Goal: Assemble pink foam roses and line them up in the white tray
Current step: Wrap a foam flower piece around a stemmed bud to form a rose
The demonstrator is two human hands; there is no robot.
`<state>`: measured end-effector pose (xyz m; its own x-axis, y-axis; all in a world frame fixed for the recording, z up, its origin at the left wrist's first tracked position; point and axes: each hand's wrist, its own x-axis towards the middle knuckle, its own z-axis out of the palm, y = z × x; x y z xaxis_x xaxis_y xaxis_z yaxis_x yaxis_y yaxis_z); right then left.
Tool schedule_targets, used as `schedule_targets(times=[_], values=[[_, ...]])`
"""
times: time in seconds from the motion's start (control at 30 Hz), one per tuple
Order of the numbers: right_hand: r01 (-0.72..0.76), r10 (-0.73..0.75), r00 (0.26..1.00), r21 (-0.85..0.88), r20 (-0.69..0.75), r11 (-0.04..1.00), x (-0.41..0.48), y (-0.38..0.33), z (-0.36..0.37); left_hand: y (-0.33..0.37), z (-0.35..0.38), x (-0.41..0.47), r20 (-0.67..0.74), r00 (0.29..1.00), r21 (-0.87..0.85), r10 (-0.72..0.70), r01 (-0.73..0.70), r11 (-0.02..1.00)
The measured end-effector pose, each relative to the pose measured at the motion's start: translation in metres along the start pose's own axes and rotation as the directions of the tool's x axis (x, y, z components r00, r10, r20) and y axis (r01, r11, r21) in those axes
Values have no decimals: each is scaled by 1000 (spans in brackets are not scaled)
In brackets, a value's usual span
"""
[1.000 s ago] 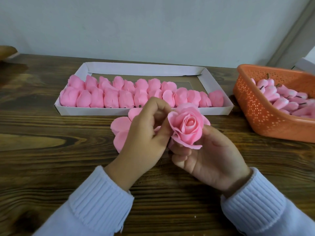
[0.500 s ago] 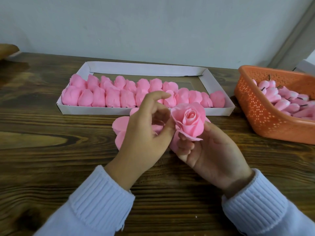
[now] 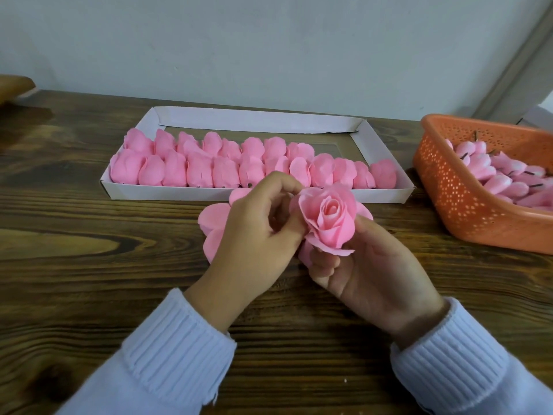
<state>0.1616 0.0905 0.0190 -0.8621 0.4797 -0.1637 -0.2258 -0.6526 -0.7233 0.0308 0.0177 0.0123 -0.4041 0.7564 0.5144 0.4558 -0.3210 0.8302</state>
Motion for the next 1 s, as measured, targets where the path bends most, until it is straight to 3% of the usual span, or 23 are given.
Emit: schedule_targets(times=[0.4, 0.6, 0.7, 0.8, 0.9, 0.97, 1.0], values=[[-30, 31, 1000, -60, 1, 998, 1, 2, -3, 1, -2, 2, -9, 1000, -107, -24, 23, 994], [-83, 79, 995, 66, 52, 994, -1, 0, -2, 0, -2, 5, 30, 998, -439, -51, 59, 897], [-136, 126, 987, 101, 102, 985, -3, -2, -2, -3, -5, 7, 265, 964, -408, 25, 89, 909], [-142, 138, 974, 11, 178, 990, -5, 0, -3, -5, -5, 4, 455, 891, -307, -15, 173, 936], [-148, 155, 965, -52, 211, 988, -6, 2, -4, 4, 5, -2, 464, 883, -209, 69, 33, 977], [-206, 171, 949, 112, 264, 972, -5, 2, -6, 16, 11, -5, 473, 867, -159, 159, -94, 983], [-215, 171, 945, 137, 280, 967, -4, 1, -6, 22, 11, -7, 475, 870, -180, 131, -50, 982]])
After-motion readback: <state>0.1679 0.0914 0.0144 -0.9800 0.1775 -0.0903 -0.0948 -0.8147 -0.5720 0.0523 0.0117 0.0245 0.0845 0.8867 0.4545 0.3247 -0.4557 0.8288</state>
